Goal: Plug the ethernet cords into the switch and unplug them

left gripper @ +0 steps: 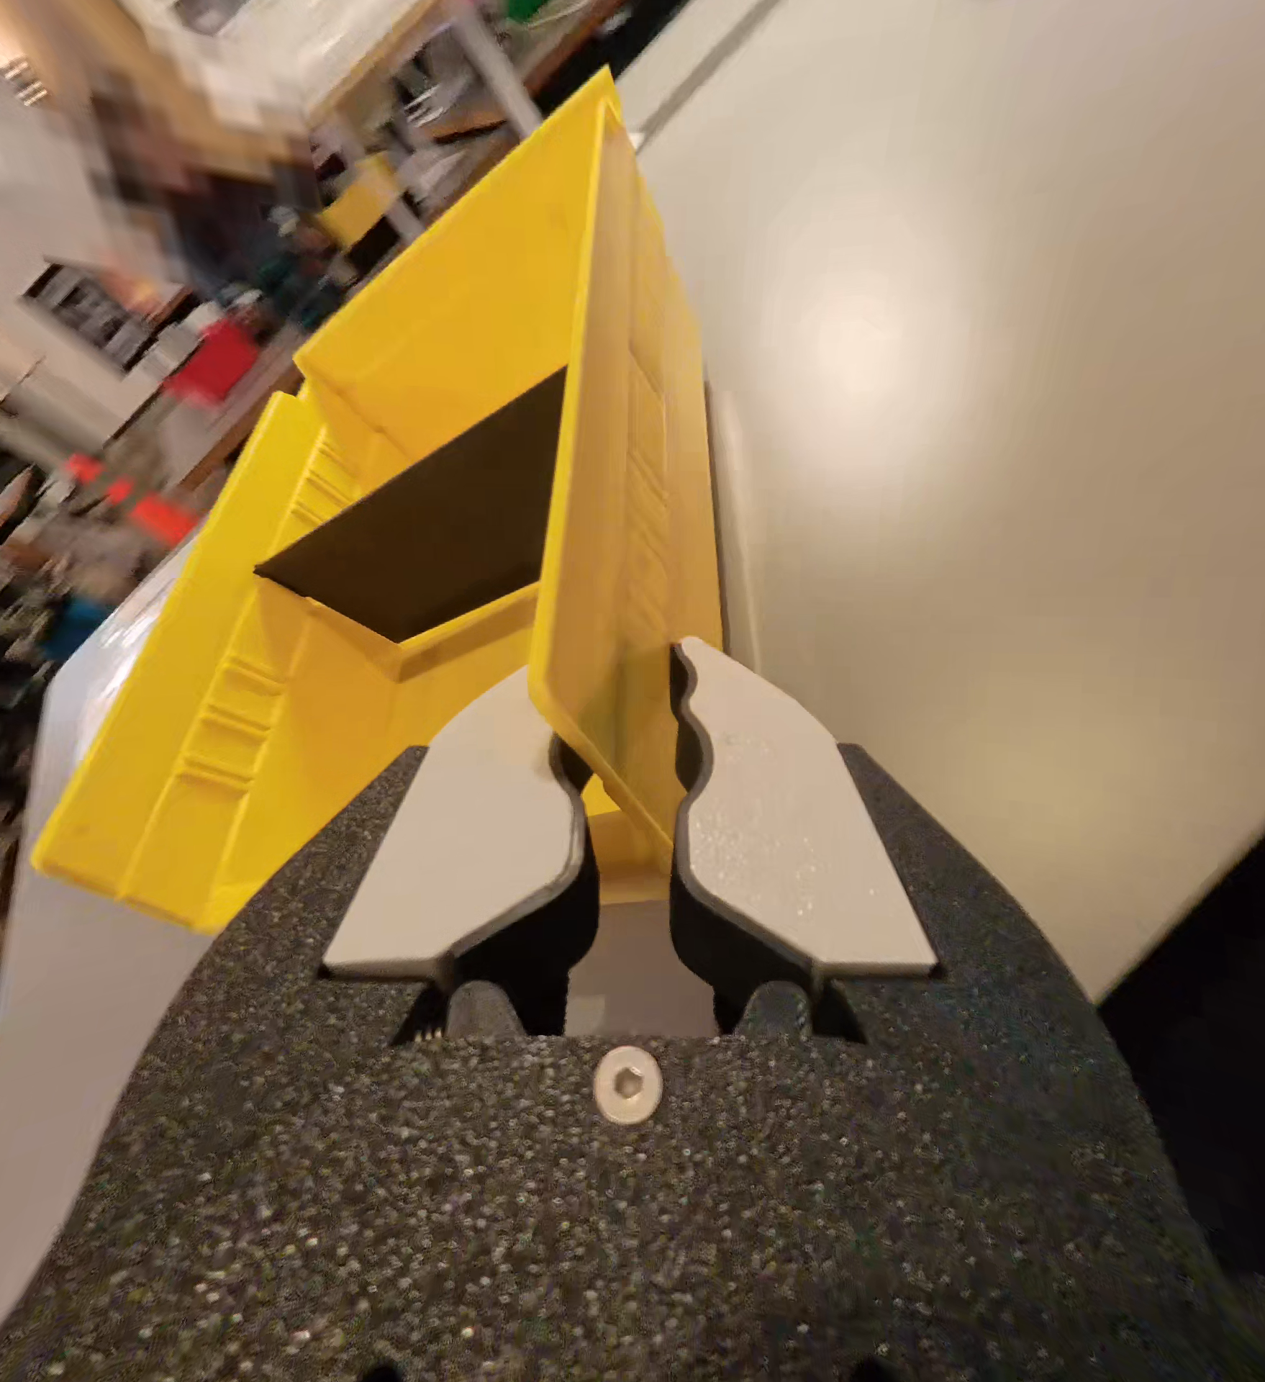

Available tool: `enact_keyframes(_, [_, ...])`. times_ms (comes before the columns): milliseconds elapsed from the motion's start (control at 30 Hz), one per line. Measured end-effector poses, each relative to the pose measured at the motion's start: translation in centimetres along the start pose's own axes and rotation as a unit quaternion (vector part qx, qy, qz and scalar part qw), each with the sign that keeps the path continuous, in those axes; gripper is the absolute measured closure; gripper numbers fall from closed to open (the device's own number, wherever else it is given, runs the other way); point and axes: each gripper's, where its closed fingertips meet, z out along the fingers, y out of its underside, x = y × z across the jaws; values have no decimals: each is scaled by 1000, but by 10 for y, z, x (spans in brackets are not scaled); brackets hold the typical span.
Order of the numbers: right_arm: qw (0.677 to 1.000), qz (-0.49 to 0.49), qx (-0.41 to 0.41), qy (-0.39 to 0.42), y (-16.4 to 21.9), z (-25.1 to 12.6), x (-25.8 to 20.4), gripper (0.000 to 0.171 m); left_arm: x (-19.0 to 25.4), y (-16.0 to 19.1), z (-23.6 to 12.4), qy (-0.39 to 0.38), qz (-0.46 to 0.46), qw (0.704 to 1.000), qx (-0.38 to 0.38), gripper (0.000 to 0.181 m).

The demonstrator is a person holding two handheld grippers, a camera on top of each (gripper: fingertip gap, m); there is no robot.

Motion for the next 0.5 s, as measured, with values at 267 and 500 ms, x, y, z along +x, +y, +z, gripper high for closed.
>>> enact_keyframes(267, [982,-69,48,-167,-31,29,-57,165,87,-20,-24,250,115,955,108,169])
enact_keyframes(500, [942,-125,89,-298,-66,66,-114,165,134,-34,-49,426,123,887,130,173])
